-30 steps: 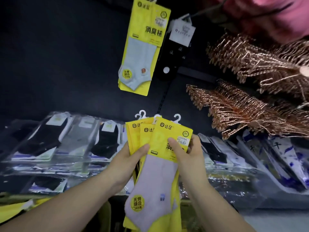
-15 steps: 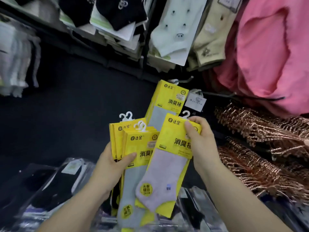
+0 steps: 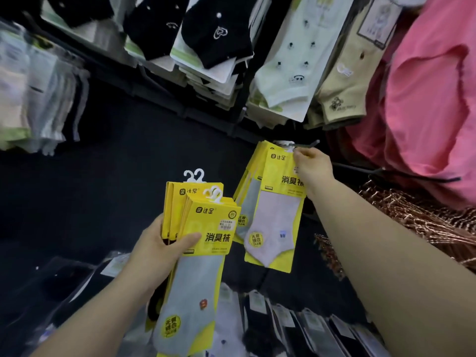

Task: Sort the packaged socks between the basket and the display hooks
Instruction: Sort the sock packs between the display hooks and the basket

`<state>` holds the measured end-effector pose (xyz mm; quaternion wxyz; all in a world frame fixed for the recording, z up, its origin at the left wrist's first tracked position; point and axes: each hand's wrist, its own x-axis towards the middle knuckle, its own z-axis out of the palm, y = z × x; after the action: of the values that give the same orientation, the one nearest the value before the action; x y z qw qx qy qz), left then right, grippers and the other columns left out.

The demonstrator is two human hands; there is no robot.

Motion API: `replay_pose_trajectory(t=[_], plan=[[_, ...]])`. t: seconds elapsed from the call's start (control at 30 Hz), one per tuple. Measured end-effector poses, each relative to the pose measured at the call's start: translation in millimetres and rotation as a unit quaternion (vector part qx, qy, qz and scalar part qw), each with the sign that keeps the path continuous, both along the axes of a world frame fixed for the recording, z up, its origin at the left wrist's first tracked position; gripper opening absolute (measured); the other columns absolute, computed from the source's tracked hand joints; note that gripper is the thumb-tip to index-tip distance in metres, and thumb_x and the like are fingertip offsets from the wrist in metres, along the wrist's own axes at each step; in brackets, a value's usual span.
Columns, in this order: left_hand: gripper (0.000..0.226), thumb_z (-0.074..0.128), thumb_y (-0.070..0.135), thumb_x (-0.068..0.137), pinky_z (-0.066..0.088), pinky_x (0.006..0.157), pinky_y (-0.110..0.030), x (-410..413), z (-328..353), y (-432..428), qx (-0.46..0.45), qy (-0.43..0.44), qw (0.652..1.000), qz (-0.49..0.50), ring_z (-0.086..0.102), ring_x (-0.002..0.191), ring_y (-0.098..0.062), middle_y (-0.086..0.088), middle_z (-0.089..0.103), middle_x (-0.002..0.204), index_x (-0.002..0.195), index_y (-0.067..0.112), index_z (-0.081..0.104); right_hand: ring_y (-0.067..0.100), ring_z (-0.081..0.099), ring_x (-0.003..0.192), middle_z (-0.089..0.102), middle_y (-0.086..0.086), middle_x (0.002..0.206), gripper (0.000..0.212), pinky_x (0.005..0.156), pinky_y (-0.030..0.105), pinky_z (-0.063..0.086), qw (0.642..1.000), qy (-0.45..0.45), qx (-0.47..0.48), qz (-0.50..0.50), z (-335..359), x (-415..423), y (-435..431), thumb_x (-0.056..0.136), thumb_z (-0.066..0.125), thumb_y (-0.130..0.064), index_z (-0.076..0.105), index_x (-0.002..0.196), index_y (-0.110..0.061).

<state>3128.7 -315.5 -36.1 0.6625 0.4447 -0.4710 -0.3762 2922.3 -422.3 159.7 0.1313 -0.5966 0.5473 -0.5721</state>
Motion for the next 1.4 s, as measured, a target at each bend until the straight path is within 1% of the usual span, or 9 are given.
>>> replay_pose_trajectory(t=[0.17,0.3,0.4,0.57,0.77,1.0,1.2,1.3,1.4], plan=[[0.028,0.073,0.027,0.081,0.055,0.065,-0.023,-8.4,1.6,0.1,-0.002,0.053,0.997,-0.052,0.073,0.081,-0.007,0.013,0.075,0.095,0.107,0.031,0.062,0.027,0.043,0.118,0.042,0.01,0.128,0.033,0.095,0.039,0.042,0.988,0.078,-0.043,-0.126,-27.8,7.6,30.1,0.087,0.06,-0.02,0.051,0.118,-0.014],[0.041,0.077,0.036,0.072,0.056,0.082,-0.039,-14.9,3.3,2.1,0.007,0.082,0.993,-0.08,0.073,0.089,-0.015,0.007,0.075,0.099,0.109,0.032,0.063,-0.001,0.058,0.077,0.056,-0.008,0.099,0.033,0.062,0.019,0.045,0.972,0.137,0.092,0.168,-74.7,36.3,88.3,0.08,0.067,-0.047,0.049,0.102,-0.03],[0.062,0.082,0.041,0.053,0.059,0.07,-0.032,-20.2,3.2,5.5,-0.003,0.127,0.986,-0.105,0.073,0.088,-0.018,0.003,0.075,0.099,0.111,0.028,0.062,-0.009,0.06,0.064,0.056,-0.017,0.076,0.038,0.055,0.015,0.051,0.972,0.144,0.066,0.176,-90.1,41.9,102.0,0.072,0.078,-0.04,0.045,0.091,-0.033],[0.064,0.084,0.043,0.048,0.057,0.071,-0.034,-20.7,0.9,4.6,-0.011,0.179,0.976,-0.126,0.073,0.09,-0.021,0.0,0.075,0.101,0.106,0.029,0.063,0.0,0.063,0.057,0.064,0.006,0.1,0.029,0.053,0.016,0.051,0.963,0.076,0.119,0.231,-80.5,29.3,100.5,0.078,0.076,-0.014,0.059,0.1,-0.022],[0.034,0.078,0.033,0.066,0.055,0.074,-0.037,-18.9,-0.3,2.4,-0.016,0.153,0.985,-0.077,0.073,0.086,-0.019,0.003,0.076,0.097,0.097,0.031,0.065,-0.003,0.055,0.059,0.065,-0.017,0.074,0.022,0.061,0.02,0.051,0.993,0.02,0.009,0.116,-60.5,-2.4,79.4,0.092,0.058,-0.019,0.073,0.082,-0.032],[0.023,0.074,0.022,0.081,0.056,0.073,-0.034,-10.9,0.5,4.5,-0.003,0.058,0.998,-0.003,0.072,0.082,-0.011,0.012,0.075,0.09,0.095,0.035,0.061,-0.001,0.051,0.041,0.054,-0.003,0.071,0.01,0.056,0.031,0.046,0.996,-0.008,-0.086,-0.022,-0.3,-13.0,28.9,0.091,0.052,-0.015,0.061,0.086,-0.014],[0.024,0.074,0.022,0.081,0.056,0.069,-0.031,-12.9,4.7,6.1,-0.005,0.048,0.999,0.003,0.071,0.08,-0.009,0.01,0.074,0.09,0.097,0.034,0.06,0.023,0.055,0.076,0.055,0.003,0.074,0.011,0.075,0.042,0.05,0.999,0.006,-0.023,-0.024,1.2,2.2,0.2,0.09,0.058,-0.014,0.062,0.083,-0.006],[0.023,0.075,0.024,0.08,0.051,0.06,-0.021,-11.7,5.6,6.5,-0.009,0.044,0.999,0.003,0.07,0.074,-0.003,0.019,0.073,0.085,0.094,0.035,0.06,0.027,0.053,0.108,0.053,0.009,0.117,0.023,0.097,0.04,0.044,0.991,0.015,-0.04,-0.125,-11.1,1.8,10.2,0.086,0.062,-0.018,0.06,0.108,-0.015],[0.024,0.076,0.025,0.079,0.05,0.05,-0.013,-12.8,7.1,7.6,-0.009,0.077,0.997,-0.014,0.071,0.071,-0.002,0.021,0.073,0.084,0.095,0.034,0.06,0.018,0.053,0.101,0.052,0.004,0.109,0.017,0.076,0.018,0.048,0.996,0.061,-0.046,-0.042,-40.4,12.5,44.2,0.087,0.062,-0.024,0.054,0.1,-0.017]])
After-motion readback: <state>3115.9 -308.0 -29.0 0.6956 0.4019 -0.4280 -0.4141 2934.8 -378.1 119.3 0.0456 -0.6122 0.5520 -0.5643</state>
